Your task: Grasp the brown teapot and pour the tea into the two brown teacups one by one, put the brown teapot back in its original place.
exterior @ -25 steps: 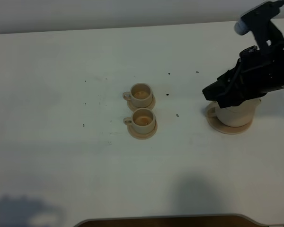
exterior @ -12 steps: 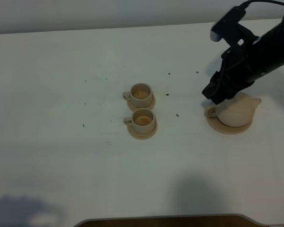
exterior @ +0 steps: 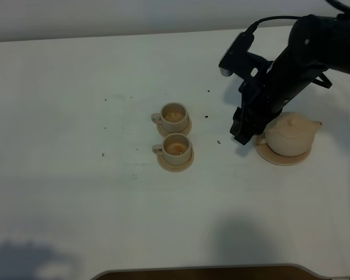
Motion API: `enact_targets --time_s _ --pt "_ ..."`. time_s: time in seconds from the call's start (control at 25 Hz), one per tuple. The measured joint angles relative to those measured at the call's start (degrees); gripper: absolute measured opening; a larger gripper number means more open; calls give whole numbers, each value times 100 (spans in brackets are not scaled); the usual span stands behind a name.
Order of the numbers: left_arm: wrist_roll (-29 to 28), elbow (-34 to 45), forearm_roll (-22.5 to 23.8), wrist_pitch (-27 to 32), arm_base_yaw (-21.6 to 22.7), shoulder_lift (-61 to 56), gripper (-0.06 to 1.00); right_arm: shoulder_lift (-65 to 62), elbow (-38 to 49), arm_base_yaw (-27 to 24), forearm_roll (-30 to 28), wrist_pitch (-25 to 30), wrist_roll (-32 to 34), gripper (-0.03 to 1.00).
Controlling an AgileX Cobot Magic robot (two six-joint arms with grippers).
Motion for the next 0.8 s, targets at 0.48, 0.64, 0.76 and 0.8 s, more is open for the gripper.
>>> enact_targets --time_s 0.48,0.64,0.76,0.8 --pt "0 0 0 0 0 3 37 321 -52 157 -1277 -247 1028 44" --pt "0 0 0 0 0 0 37 321 -52 157 -1324 -337 1017 44" --pt "0 0 0 0 0 0 37 333 -52 157 -1324 -386 990 44" --pt "0 0 0 0 0 0 37 363 -59 157 -1324 -386 990 44"
